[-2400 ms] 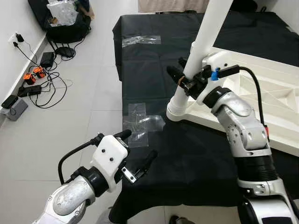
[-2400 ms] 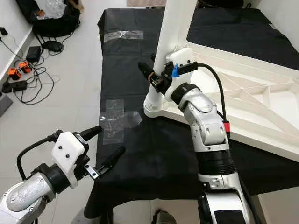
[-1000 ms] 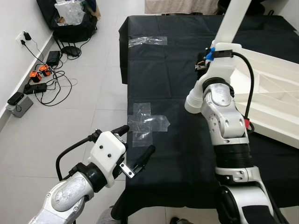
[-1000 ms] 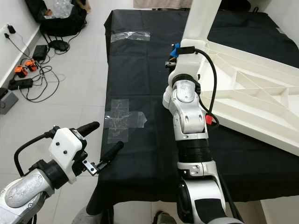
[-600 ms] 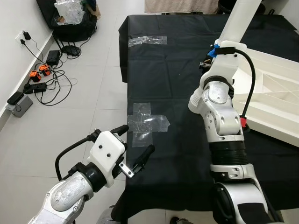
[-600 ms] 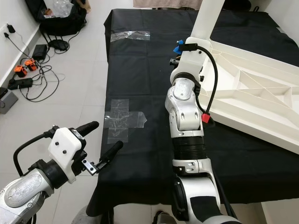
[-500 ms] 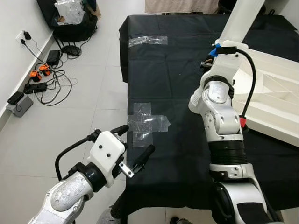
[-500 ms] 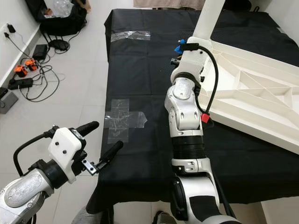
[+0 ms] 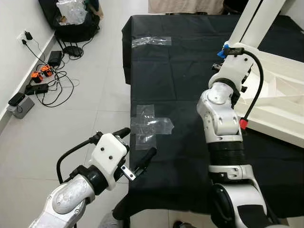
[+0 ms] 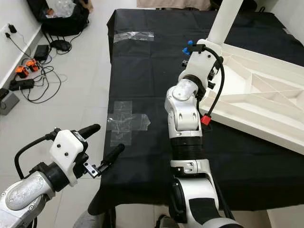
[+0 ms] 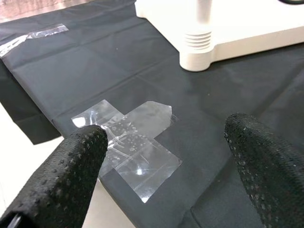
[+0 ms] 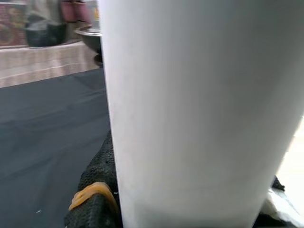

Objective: Building children table

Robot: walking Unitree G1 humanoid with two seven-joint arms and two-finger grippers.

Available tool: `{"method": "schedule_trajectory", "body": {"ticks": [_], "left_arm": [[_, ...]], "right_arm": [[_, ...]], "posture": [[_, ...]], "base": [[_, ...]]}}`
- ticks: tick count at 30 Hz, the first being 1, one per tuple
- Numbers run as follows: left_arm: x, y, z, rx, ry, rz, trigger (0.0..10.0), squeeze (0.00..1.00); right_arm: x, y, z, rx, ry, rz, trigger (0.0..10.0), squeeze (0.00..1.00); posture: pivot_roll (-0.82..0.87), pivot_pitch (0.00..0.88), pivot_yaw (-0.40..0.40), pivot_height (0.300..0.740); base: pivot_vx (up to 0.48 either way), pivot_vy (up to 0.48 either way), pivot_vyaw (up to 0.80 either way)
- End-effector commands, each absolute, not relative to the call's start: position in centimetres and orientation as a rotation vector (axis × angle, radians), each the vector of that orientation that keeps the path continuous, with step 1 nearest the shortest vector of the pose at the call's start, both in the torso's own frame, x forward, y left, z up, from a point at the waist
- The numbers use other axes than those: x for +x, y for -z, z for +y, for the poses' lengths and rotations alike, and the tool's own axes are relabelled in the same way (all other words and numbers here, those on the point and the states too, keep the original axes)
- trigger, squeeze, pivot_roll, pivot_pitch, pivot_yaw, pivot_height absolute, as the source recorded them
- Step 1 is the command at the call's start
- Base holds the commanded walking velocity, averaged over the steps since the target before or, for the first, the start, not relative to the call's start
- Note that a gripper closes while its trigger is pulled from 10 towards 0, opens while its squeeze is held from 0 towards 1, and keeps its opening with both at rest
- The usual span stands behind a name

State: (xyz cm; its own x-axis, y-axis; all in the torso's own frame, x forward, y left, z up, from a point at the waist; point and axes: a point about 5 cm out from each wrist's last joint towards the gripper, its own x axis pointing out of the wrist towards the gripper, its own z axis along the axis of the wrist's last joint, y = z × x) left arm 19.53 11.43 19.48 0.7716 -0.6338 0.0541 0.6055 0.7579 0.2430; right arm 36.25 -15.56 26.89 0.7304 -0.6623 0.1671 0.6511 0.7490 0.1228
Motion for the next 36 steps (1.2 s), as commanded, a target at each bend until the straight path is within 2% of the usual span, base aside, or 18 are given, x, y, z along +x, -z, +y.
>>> {"method": "schedule_trajectory", "body": {"ticks": [1, 4, 9, 25, 30, 36], "left_arm": [[19.4, -19.1, 11.4, 0.220, 0.684, -0.122, 10.0, 0.00], [19.3, -19.1, 11.4, 0.220, 0.686, -0.123, 10.0, 0.00], [19.3, -19.1, 11.4, 0.221, 0.687, -0.123, 10.0, 0.00], [19.4, -19.2, 11.4, 0.224, 0.687, -0.132, 10.0, 0.00], [19.5, -19.3, 11.5, 0.228, 0.684, -0.135, 10.0, 0.00], [19.5, -19.3, 11.5, 0.230, 0.684, -0.138, 10.0, 0.00]], "right_arm": [[35.9, -22.9, -18.0, 0.043, 0.891, -0.031, 10.0, 0.00], [35.5, -22.5, -18.8, 0.129, 0.998, -0.021, 10.0, 0.00], [35.3, -22.4, -19.1, 0.178, 1.053, -0.027, 10.0, 0.00], [34.6, -21.5, -21.0, 0.202, 1.316, 0.038, 10.0, 0.00], [34.1, -21.2, -23.8, 0.199, 1.469, 0.056, 10.0, 0.00], [33.5, -20.9, -25.4, 0.200, 1.562, 0.070, 10.0, 0.00]], "posture": [[0.10, 0.220, -0.040, 0.740], [0.10, 0.215, -0.039, 0.740], [0.10, 0.213, -0.041, 0.740], [0.10, 0.216, -0.043, 0.740], [0.10, 0.218, -0.040, 0.740], [0.10, 0.219, -0.038, 0.740]], "base": [[0.000, 0.000, 0.00], [0.000, 0.000, 0.00], [0.000, 0.000, 0.00], [0.000, 0.000, 0.00], [0.000, 0.000, 0.00], [0.000, 0.000, 0.00]]}}
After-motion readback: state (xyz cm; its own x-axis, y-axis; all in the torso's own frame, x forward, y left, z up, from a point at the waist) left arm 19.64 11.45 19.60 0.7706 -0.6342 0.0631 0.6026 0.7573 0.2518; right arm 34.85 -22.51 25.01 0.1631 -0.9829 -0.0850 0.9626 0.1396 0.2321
